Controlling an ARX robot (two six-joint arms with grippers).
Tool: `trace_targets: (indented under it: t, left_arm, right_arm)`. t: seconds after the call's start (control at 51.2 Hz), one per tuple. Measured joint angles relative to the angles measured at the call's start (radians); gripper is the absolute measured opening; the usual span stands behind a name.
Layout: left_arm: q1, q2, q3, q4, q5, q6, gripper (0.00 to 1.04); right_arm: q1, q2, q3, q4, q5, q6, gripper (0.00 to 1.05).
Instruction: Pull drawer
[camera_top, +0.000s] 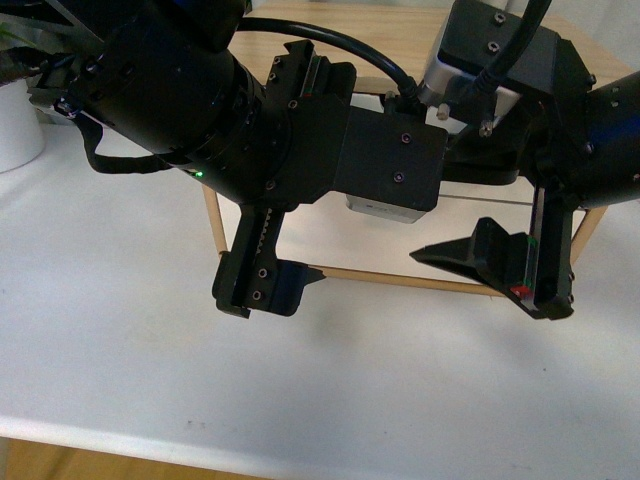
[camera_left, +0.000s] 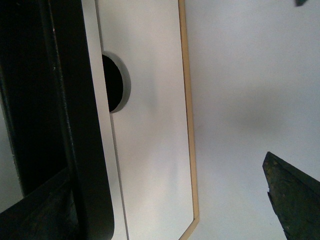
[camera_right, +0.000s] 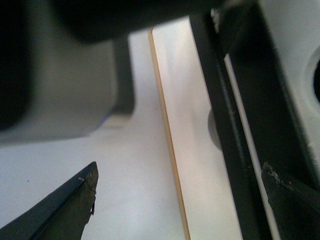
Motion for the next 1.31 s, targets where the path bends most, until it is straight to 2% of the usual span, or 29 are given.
trace_targets:
  t: [0.429,0.761,1.015,1.307]
  left_arm:
    - [-0.003,0.0,0.0,-0.011,0.017,-0.002,0.99]
    - [-0.009,-0.03,-0.013,-0.08,0.043,-0.039,0.99]
    - [-0.032,-0.112,-0.083,-0.139,0.041,-0.044,0.99]
    - [-0.072,-0.218,-0.19,-0.146,0.01,-0.044,0.99]
  right_arm:
    - [-0.027,-0.002,0.006,-0.088,-0.011,-0.092,0.96]
    - [-0.041,-0.026,0.001,-0.169,-0.043,-0.151,0.96]
    - [-0.042,-0.089,-0.042,-0.264,-0.069,-0.2,0.96]
    - [-0.027,-0.171,-0.117,-0.293,-0.071,-0.206,0.96]
